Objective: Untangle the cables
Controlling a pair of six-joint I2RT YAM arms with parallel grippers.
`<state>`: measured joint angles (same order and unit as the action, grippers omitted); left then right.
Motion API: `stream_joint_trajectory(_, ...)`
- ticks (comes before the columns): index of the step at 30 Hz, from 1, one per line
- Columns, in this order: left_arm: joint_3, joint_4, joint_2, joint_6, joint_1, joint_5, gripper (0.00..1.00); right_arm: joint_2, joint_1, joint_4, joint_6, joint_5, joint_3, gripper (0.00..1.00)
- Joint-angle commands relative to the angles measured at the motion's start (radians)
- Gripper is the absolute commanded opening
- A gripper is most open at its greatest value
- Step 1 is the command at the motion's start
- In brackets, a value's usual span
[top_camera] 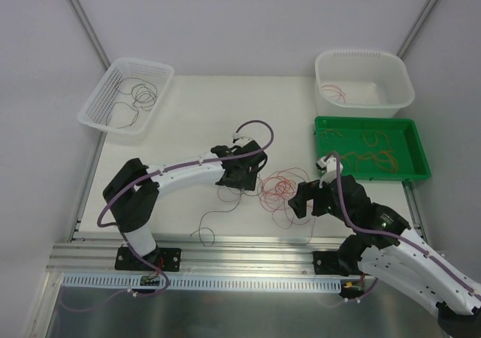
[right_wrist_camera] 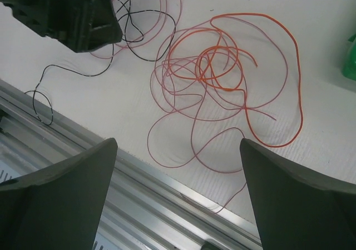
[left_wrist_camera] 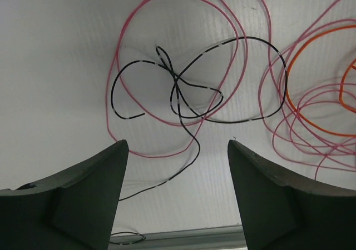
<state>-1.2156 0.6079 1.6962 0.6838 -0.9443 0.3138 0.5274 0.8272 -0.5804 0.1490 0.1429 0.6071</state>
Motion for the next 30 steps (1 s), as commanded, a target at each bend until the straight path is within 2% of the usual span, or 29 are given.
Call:
stream_joint_trajectory(1, -0.067, -0.017, 0.072, 0.071, -0.024, 0.082, 0.69, -0.027, 0.004, 0.007, 0.026, 0.006, -0.001, 0.97)
stream_joint_trajectory(4, -0.087, -0.023, 0.117, 0.072, -0.034, 0.082, 0.66, -0.024, 0.006, 0.005, 0.026, 0.004, -0.007, 0.97)
stream_joint_trajectory(7, -0.098, -0.033, 0.151, 0.071, -0.039, 0.073, 0.57, -0.015, 0.006, 0.011, 0.023, 0.003, -0.013, 0.97)
stream_joint_trajectory(8, -0.099, -0.033, 0.155, 0.071, -0.039, 0.071, 0.49, -0.007, 0.006, 0.019, 0.021, 0.001, -0.017, 0.97)
stream_joint_trajectory(11, -0.093, -0.036, 0.172, 0.072, -0.044, 0.071, 0.36, 0.016, 0.004, 0.039, 0.014, 0.001, -0.017, 0.97)
stream_joint_trajectory(12, -0.088, -0.037, 0.175, 0.072, -0.042, 0.070, 0.26, 0.025, 0.004, 0.047, 0.011, 0.000, -0.017, 0.97)
stream_joint_trajectory(14, -0.082, -0.037, 0.174, 0.069, -0.042, 0.068, 0.14, 0.054, 0.006, 0.071, 0.006, -0.005, -0.017, 0.97)
stream_joint_trajectory(15, -0.073, -0.037, 0.169, 0.068, -0.042, 0.068, 0.02, 0.065, 0.004, 0.080, 0.006, -0.003, -0.017, 0.97)
stream_joint_trajectory(18, -0.059, -0.037, 0.125, 0.042, -0.042, 0.059, 0.00, 0.123, 0.004, 0.125, -0.003, -0.017, -0.018, 0.97)
stream_joint_trajectory(23, -0.058, -0.036, -0.045, -0.062, -0.044, 0.018, 0.00, 0.235, 0.006, 0.235, 0.007, -0.060, -0.024, 0.97)
stream_joint_trajectory(30, -0.114, -0.002, -0.269, -0.211, -0.011, -0.103, 0.00, 0.437, 0.006, 0.392, 0.049, -0.060, -0.036, 0.99)
